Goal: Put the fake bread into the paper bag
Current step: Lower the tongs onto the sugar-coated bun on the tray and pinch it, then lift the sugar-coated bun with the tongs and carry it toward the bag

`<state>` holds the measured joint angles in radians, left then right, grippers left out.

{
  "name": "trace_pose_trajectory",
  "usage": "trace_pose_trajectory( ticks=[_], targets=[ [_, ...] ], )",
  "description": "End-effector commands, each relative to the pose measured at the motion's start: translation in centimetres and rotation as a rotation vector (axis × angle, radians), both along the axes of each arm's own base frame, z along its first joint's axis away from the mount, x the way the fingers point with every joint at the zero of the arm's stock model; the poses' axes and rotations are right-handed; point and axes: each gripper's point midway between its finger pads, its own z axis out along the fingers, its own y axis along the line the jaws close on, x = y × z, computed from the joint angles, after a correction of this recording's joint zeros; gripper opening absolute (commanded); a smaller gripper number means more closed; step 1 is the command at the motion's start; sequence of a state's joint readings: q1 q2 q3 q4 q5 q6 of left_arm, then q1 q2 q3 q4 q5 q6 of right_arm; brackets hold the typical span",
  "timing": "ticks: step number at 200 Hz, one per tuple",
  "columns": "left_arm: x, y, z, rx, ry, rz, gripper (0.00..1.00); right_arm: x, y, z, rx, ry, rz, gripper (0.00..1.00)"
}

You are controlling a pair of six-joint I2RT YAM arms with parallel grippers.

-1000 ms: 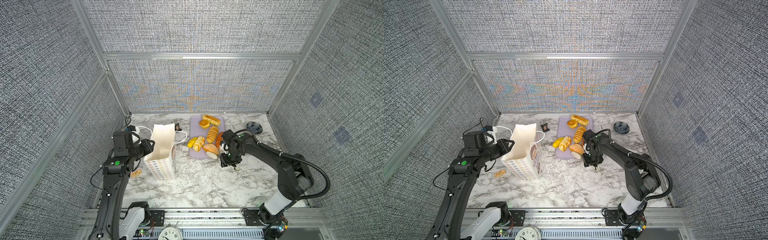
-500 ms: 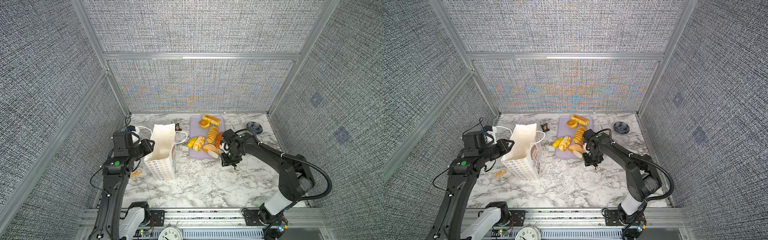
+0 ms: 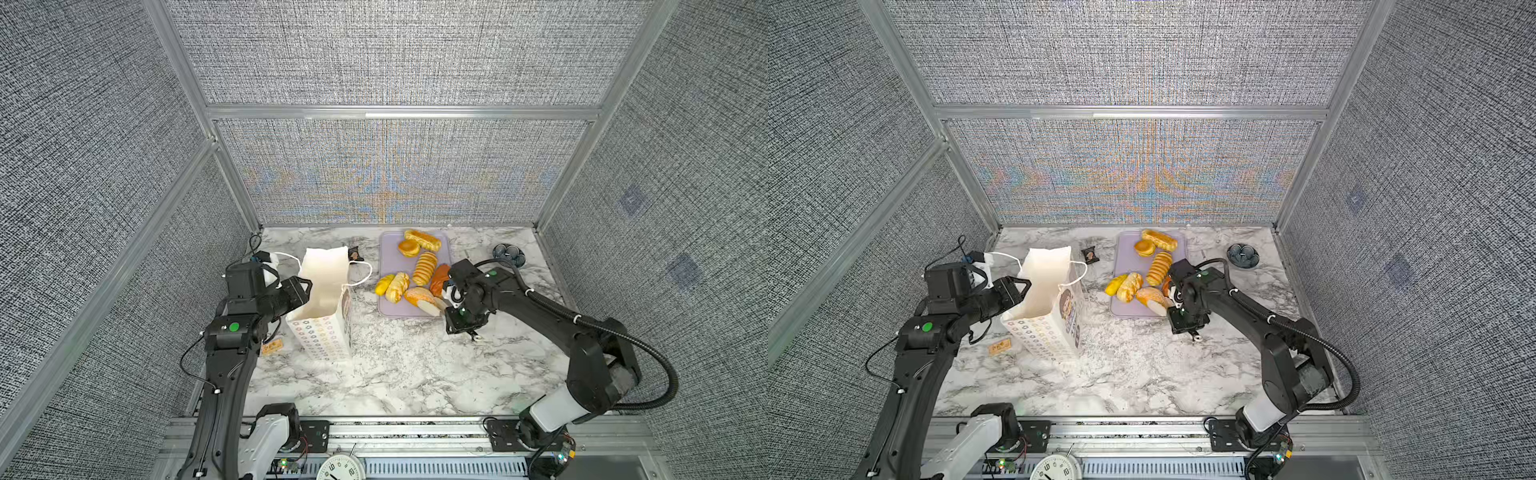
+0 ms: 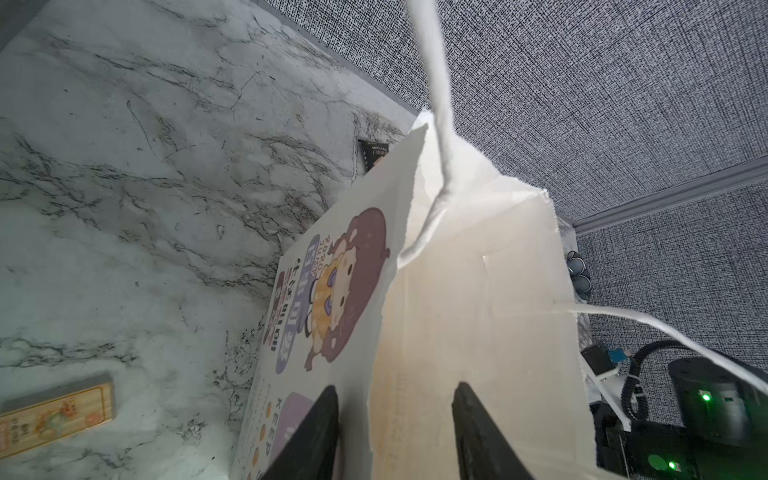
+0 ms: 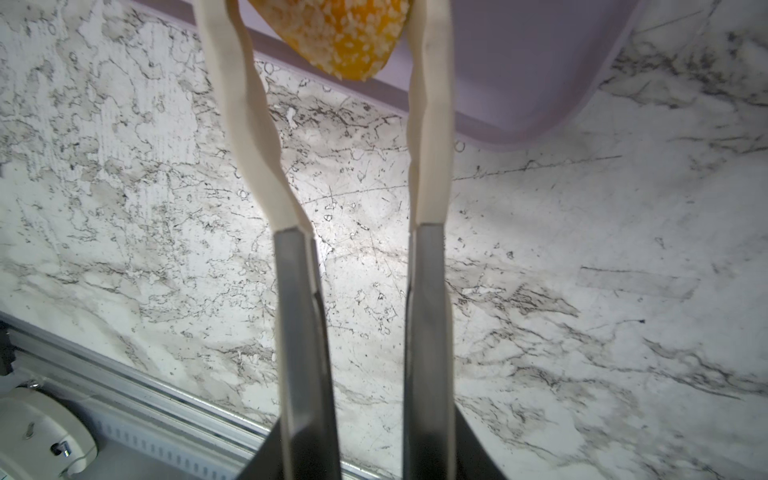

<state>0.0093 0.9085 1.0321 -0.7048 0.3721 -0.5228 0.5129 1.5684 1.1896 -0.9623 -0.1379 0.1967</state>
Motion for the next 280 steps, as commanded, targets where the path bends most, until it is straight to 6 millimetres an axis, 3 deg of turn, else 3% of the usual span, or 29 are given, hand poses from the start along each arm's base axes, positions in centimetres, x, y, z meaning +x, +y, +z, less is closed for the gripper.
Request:
trace_pose_trajectory(
  ticks=[1,37,96,168,240,280],
  targets=[
    [0.1,0.0,0.7,0.006,-0.026,-0.001,0.47,-0.4,-0.1,0.5,0.007,0.002,-0.004,0.38],
    [0.0,0.3,0.9,0.017,-0.031,0.006,0.46,-0.6,0.0,1.8,0.029,-0.018,-0.009,0.38],
    [-0.4,0.8,0.8,0.062,-0.021,0.014,0.35,-0.5,0.1,4.6,0.070,-0.076,-0.024,0.38],
    [-1.0,1.3,0.6,0.106,-0.011,0.019,0.27,0.1,1.0,10.3,0.173,-0.183,-0.030,0.38],
    [-0.8,1.1,0.9,0.092,-0.023,0.012,0.15,-0.1,1.7,14.2,0.253,-0.242,-0.021,0.38],
    [-0.7,0.8,1.1,0.069,-0.031,0.006,0.09,-0.2,2.6,18.6,0.356,-0.315,-0.007,0.38]
  ],
)
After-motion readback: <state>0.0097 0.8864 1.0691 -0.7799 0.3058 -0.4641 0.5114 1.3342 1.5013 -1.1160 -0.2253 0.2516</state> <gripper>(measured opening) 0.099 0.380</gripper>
